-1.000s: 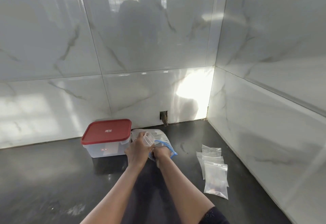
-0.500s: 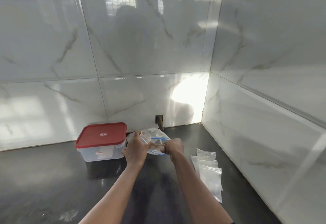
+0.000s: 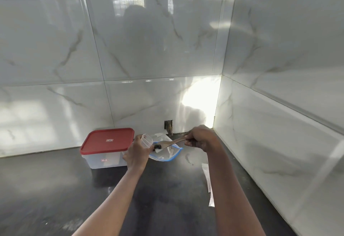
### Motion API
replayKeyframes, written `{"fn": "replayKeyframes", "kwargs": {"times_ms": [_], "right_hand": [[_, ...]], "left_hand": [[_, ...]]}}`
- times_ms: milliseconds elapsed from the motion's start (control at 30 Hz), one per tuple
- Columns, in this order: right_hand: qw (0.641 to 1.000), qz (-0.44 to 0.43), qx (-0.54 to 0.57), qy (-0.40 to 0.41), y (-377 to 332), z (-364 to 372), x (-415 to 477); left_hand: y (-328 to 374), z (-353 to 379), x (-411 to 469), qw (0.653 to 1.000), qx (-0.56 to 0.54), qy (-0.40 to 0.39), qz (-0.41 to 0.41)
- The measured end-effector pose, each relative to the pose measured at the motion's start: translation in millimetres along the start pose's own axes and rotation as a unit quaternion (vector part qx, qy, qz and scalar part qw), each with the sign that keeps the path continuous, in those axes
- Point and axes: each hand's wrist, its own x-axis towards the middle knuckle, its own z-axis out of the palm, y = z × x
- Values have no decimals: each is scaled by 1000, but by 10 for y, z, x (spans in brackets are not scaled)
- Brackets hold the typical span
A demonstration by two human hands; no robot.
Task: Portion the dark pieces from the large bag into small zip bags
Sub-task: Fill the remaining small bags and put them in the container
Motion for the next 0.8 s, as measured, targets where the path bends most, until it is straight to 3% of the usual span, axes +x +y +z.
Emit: {"fn": "replayKeyframes", "kwargs": {"times_ms": [233,500,800], "right_hand": [[997,-78,-9,20,-117,139,-52],[966,-194,-168,21,-95,380,-145],[938,-239,-249,25,-146,394,-224]], "left_hand": [[-46,18,-14,1000,-6,-5,13],[-38,-12,-35,1000,-8,-5,0],[7,-76,-51,1000,-17,1,-12]]}}
